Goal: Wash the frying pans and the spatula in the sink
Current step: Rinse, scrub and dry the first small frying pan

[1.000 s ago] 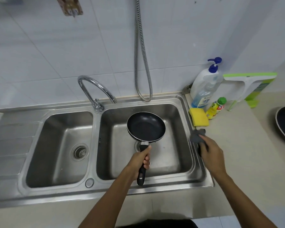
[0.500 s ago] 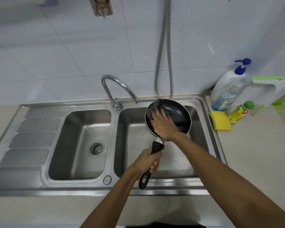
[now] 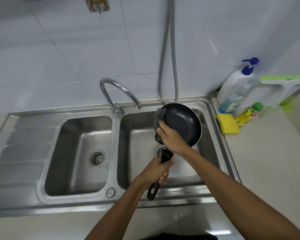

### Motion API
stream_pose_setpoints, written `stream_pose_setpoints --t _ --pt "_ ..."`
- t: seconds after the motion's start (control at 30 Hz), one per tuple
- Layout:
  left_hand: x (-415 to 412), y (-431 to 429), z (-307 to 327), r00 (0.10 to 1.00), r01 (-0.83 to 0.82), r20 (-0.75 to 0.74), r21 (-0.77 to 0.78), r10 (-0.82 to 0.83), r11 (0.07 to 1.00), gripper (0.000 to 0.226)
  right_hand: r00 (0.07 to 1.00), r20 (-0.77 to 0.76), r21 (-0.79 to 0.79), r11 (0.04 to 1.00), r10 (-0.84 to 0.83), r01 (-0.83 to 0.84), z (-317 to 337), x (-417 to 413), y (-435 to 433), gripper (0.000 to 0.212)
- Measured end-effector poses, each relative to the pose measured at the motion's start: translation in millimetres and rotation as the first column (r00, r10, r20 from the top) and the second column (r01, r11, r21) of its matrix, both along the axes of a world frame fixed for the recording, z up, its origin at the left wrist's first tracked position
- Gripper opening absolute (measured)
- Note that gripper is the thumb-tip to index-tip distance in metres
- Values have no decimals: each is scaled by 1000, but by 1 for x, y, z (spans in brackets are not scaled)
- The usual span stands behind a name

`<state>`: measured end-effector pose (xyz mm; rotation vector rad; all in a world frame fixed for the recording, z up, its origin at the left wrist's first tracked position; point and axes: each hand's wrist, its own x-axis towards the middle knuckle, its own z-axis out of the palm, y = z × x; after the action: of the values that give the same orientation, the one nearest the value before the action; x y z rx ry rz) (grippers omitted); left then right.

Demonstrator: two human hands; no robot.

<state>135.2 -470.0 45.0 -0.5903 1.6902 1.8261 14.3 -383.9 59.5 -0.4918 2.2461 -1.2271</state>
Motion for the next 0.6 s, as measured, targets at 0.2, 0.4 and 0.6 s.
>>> stream_pose_setpoints --t 0.2,0.4,0.6 --pt "-19 12 -2 1000 26 -5 -137 -27 990 29 964 149 -30 973 -221 228 -7 -27 -2 52" --pt "-30 -3 -15 996 60 -37 -331 -77 942 27 998 -56 32 999 -32 34 -26 7 41 42" --pt "-13 -4 -30 989 5 -66 -877 -131 480 27 887 -415 -53 978 -205 201 -21 33 63 48"
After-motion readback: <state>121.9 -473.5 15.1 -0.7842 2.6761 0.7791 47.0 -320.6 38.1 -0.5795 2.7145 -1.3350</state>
